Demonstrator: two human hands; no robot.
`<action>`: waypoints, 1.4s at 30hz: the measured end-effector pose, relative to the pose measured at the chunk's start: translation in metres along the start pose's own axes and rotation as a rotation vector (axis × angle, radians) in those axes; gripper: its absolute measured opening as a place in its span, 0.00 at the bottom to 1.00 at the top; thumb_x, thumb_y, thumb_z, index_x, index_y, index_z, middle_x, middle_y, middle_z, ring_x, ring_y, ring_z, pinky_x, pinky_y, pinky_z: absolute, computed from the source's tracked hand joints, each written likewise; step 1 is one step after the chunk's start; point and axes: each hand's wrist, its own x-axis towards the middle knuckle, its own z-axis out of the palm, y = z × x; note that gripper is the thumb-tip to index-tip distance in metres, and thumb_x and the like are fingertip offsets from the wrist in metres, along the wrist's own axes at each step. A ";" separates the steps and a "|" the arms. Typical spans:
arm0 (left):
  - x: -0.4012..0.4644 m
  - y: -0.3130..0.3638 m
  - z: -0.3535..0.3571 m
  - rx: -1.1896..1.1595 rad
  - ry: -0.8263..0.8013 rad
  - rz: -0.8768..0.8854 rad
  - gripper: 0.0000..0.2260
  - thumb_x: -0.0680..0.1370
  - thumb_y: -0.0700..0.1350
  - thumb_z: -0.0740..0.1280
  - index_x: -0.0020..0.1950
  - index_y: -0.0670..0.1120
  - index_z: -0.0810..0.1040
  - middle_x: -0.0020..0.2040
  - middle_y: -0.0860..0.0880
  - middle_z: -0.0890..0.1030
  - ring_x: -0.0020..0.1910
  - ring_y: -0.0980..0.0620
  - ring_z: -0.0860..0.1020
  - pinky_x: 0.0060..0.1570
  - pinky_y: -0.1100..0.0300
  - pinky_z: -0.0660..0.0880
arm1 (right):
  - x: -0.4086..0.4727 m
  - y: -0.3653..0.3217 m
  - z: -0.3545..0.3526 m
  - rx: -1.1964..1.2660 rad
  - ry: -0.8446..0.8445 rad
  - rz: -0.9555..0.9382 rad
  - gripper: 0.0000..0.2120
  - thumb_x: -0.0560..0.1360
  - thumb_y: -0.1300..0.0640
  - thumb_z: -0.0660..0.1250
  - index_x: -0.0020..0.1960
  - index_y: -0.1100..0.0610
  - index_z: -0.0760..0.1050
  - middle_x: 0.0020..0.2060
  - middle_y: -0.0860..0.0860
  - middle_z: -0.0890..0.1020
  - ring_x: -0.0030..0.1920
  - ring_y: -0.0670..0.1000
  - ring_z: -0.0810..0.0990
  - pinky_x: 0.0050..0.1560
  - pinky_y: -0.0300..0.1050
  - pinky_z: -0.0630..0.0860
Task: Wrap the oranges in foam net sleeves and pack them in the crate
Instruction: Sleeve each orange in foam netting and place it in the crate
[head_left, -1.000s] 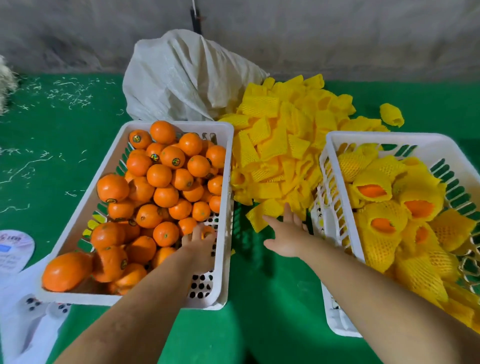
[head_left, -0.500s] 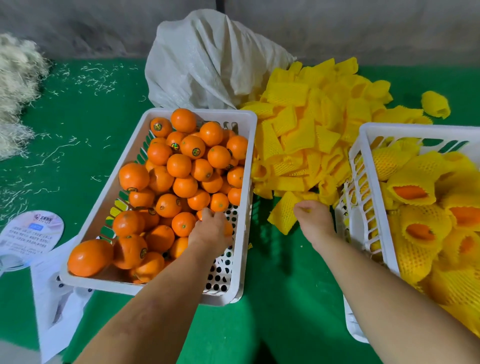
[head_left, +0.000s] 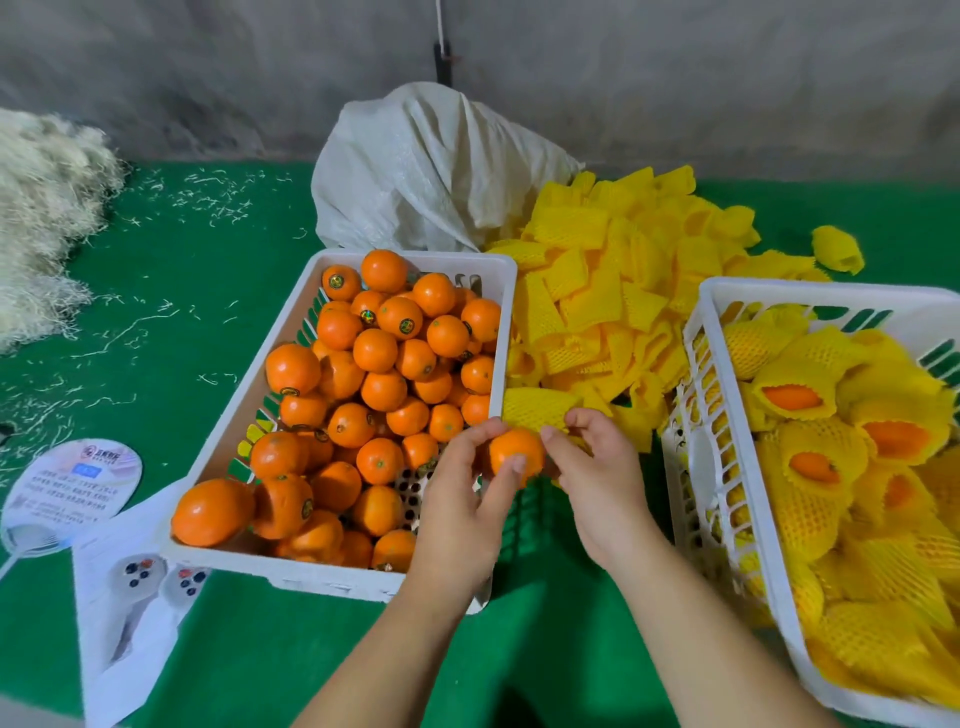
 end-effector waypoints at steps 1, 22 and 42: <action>0.000 -0.002 0.002 0.168 -0.036 0.080 0.16 0.84 0.54 0.68 0.72 0.58 0.74 0.66 0.57 0.79 0.65 0.55 0.77 0.61 0.61 0.75 | -0.006 0.000 0.005 0.065 0.012 0.031 0.10 0.75 0.48 0.70 0.56 0.46 0.80 0.51 0.50 0.86 0.54 0.55 0.85 0.56 0.57 0.83; -0.016 -0.001 -0.002 0.025 0.143 0.038 0.18 0.83 0.71 0.53 0.69 0.67 0.65 0.60 0.61 0.78 0.59 0.57 0.79 0.53 0.58 0.76 | -0.032 -0.025 0.027 0.497 0.164 0.257 0.09 0.83 0.57 0.62 0.57 0.51 0.81 0.48 0.54 0.88 0.45 0.55 0.88 0.37 0.44 0.82; -0.010 0.001 -0.016 -0.470 -0.227 -0.055 0.22 0.73 0.52 0.79 0.66 0.57 0.83 0.84 0.59 0.55 0.73 0.66 0.72 0.57 0.60 0.80 | -0.034 -0.013 0.008 -0.685 0.047 -0.445 0.17 0.74 0.68 0.72 0.58 0.51 0.81 0.55 0.46 0.80 0.54 0.50 0.79 0.50 0.50 0.80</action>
